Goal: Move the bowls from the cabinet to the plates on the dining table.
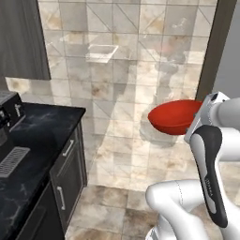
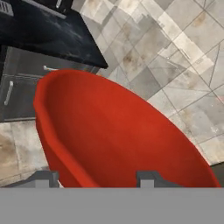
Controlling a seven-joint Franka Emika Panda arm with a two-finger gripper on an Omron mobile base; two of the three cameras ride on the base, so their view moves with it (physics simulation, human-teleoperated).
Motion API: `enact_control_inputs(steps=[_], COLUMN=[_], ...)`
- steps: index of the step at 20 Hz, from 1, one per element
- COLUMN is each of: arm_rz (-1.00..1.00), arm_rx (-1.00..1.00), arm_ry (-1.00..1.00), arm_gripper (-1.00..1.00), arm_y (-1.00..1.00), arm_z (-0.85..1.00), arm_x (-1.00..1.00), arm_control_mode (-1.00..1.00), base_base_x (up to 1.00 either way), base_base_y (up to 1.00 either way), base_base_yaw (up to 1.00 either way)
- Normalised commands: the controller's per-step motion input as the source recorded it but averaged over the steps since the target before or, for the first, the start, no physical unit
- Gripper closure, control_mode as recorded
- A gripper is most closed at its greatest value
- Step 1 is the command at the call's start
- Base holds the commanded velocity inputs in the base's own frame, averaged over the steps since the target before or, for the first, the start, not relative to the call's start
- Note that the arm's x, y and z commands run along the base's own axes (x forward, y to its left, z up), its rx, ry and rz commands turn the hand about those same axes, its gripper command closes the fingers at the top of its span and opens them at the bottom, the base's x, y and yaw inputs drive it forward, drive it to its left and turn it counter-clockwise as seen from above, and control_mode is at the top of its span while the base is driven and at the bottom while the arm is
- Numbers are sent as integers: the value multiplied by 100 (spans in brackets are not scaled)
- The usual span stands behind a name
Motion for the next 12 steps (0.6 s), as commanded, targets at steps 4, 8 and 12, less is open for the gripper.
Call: enact_control_inputs(steps=[4, 8, 12], arm_rz=[0, 0, 0], arm_rx=[0, 0, 0], arm_ry=[0, 0, 0], arm_gripper=[100, 100, 100], arm_y=[0, 0, 0], arm_z=[0, 0, 0], arm_x=[0, 0, 0], arm_control_mode=[100, 100, 100], base_base_x=[-44, -41, -41], base_base_y=[-6, -6, -5], base_base_yaw=[-43, -43, -43])
